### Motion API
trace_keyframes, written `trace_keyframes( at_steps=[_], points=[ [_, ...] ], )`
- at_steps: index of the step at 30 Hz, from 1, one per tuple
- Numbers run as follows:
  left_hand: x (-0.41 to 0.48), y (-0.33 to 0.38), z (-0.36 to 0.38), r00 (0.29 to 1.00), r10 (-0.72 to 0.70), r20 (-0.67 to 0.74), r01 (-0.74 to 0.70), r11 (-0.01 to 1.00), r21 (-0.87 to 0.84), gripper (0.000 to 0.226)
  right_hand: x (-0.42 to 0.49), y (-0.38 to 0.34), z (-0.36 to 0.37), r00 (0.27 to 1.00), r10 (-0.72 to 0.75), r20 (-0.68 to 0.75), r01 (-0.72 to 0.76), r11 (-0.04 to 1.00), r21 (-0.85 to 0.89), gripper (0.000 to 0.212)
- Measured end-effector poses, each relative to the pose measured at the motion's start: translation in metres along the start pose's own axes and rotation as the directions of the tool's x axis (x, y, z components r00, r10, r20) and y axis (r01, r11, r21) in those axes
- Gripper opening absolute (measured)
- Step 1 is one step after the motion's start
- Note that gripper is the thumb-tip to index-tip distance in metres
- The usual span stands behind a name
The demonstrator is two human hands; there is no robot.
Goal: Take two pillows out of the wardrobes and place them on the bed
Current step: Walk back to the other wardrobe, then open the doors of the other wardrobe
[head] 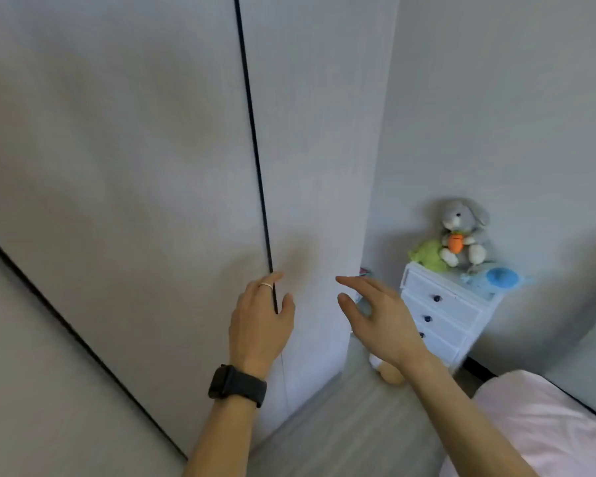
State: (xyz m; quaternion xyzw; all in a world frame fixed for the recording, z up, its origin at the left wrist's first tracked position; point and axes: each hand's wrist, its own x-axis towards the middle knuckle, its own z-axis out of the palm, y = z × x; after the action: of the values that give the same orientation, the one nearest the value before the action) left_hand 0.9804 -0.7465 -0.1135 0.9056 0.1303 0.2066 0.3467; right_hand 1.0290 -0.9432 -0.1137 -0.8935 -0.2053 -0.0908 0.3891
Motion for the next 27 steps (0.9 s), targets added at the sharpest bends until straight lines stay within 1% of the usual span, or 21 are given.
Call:
trace_keyframes(
  at_steps=[3,6,9,13,15,17,21,24,27],
  points=[
    [0.027,-0.007,-0.019,0.988,-0.056,-0.142,0.058,0.998,0.005,0.042,0.046,-0.008,0.015,0.992,-0.122,0.036,0.120,0.992,0.031,0.034],
    [0.057,-0.009,-0.031,0.950,-0.074,-0.303,0.077,0.997,0.001,0.039,0.092,-0.019,0.030,0.978,-0.203,0.039,0.200,0.978,0.061,0.034],
    [0.092,-0.009,-0.037,0.886,0.046,-0.462,-0.011,0.997,0.078,0.038,0.137,-0.029,0.044,0.955,-0.296,-0.033,0.298,0.951,0.079,0.035],
    [0.138,0.001,-0.047,0.759,0.237,-0.606,-0.110,0.965,0.238,0.040,0.195,-0.038,0.055,0.905,-0.395,-0.155,0.412,0.906,0.099,0.035],
    [0.158,0.009,-0.050,0.709,0.322,-0.628,-0.131,0.935,0.331,0.043,0.221,-0.043,0.055,0.860,-0.464,-0.213,0.487,0.870,0.073,0.039],
    [0.178,0.019,-0.053,0.678,0.365,-0.638,-0.130,0.914,0.385,0.046,0.249,-0.048,0.051,0.799,-0.529,-0.287,0.558,0.829,0.026,0.038],
    [0.209,0.039,-0.058,0.669,0.376,-0.641,-0.095,0.899,0.428,0.050,0.300,-0.057,0.036,0.665,-0.603,-0.440,0.641,0.763,-0.077,0.037],
    [0.226,0.050,-0.054,0.633,0.368,-0.681,-0.055,0.899,0.435,0.051,0.332,-0.062,0.024,0.554,-0.653,-0.516,0.681,0.712,-0.171,0.042],
    [0.237,0.060,-0.041,0.582,0.324,-0.746,-0.004,0.918,0.396,0.050,0.353,-0.062,0.019,0.510,-0.688,-0.516,0.700,0.681,-0.215,0.050]
  ],
)
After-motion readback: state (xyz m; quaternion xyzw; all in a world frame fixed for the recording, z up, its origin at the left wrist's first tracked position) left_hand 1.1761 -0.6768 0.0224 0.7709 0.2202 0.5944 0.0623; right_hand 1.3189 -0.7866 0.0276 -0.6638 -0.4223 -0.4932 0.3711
